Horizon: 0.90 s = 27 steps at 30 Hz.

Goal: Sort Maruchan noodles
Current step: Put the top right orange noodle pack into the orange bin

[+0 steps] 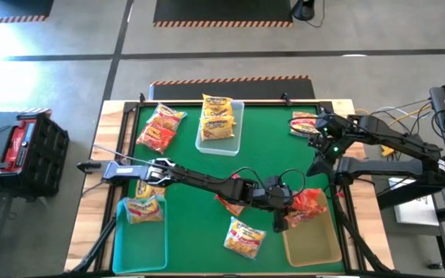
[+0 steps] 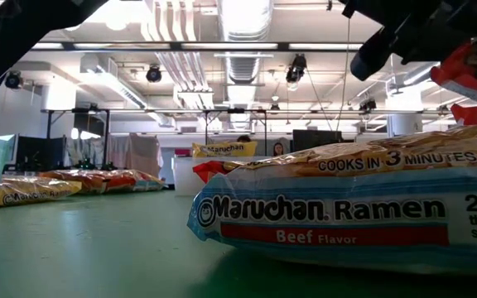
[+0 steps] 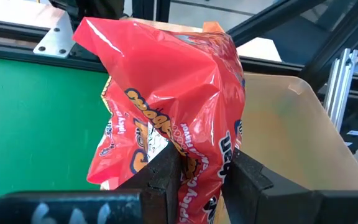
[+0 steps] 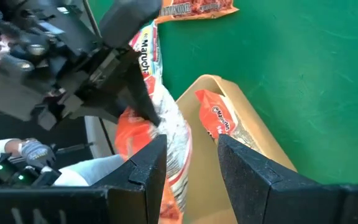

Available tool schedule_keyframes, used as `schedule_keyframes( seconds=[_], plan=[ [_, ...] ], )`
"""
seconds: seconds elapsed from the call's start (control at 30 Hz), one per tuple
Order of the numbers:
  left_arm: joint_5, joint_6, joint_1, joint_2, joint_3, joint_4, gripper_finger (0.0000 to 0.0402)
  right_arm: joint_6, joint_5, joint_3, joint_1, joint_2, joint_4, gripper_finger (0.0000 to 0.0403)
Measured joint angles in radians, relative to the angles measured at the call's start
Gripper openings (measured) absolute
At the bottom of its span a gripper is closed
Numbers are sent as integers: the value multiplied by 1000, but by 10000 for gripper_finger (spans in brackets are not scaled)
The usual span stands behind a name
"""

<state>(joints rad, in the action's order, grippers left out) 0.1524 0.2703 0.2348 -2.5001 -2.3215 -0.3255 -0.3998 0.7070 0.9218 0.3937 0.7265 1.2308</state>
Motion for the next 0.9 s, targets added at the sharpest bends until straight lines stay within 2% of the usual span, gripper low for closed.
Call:
schedule_keyframes(
  seconds=[0.47, 0.73, 0.9],
  plan=[
    [5, 8, -1, -4, 7, -15, 81, 34, -1, 0, -1, 0, 0, 134],
    [6, 12, -4, -24, 7, -12, 136, 59, -2, 0, -1, 2, 0, 134],
    [87, 30, -6, -33, 7, -14, 163, 59, -3, 0, -1, 2, 0, 134]
  ],
)
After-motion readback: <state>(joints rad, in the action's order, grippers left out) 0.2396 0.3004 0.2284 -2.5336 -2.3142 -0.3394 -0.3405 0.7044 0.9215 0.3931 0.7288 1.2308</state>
